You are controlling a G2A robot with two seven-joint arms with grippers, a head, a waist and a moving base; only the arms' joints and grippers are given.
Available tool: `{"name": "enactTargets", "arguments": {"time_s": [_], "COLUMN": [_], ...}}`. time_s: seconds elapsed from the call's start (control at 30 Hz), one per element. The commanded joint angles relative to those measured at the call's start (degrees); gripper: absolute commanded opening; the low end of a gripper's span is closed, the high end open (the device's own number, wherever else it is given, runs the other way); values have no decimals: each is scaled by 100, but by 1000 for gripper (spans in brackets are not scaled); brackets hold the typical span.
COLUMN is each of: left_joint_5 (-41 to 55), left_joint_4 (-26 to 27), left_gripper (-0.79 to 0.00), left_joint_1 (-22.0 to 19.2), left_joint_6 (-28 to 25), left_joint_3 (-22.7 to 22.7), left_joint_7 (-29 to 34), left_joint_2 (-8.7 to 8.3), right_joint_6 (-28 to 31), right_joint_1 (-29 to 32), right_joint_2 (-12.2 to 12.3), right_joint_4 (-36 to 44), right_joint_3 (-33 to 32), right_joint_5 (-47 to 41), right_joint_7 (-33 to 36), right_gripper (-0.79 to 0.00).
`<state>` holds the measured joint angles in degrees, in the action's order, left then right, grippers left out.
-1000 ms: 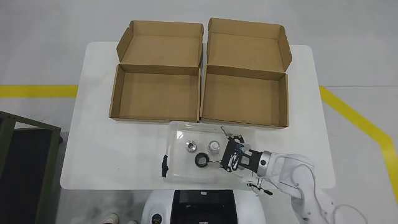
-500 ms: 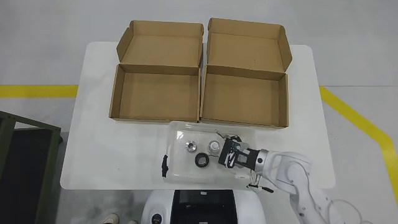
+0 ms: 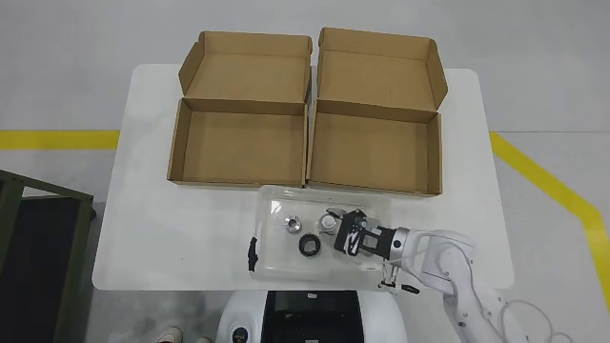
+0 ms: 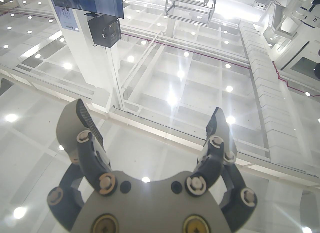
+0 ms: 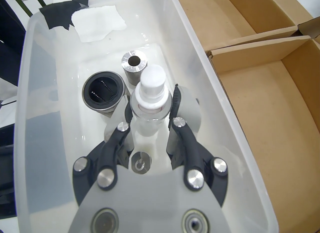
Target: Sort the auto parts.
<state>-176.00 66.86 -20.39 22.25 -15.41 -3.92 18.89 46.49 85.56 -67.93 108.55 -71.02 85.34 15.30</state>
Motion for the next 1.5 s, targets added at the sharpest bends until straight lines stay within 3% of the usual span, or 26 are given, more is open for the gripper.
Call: {"name": "enactTargets", "arguments": {"time_s": [0.0, 0.03, 0.07, 0.47, 0.97, 1.47], "left_joint_5": [0, 0, 0, 0, 0, 0], "left_joint_4": [0, 0, 0, 0, 0, 0], "left_gripper": [0, 0, 0, 0, 0, 0], "left_joint_1": [0, 0, 0, 0, 0, 0], "left_joint_6": [0, 0, 0, 0, 0, 0], "left_joint_3": [0, 0, 0, 0, 0, 0], "left_joint_7": [0, 0, 0, 0, 0, 0], "left_joint_2": [0, 0, 0, 0, 0, 0], "right_joint_6": [28, 48, 68, 77, -479, -1289], "right_joint_1": [3, 5, 7, 78, 0, 59], "right_joint_2": [10, 15, 21, 89, 71, 35], "right_joint_4": [1, 9, 18, 354, 585, 540], "right_joint_3": [10, 17, 19, -186, -85, -325], "right_joint_5": [-50, -77, -112, -876, -3816, -5515], "right_joint_7": [-27, -43, -61, -233, -239, -893], "right_gripper": [-653, -748, -785, -785, -785, -785]}}
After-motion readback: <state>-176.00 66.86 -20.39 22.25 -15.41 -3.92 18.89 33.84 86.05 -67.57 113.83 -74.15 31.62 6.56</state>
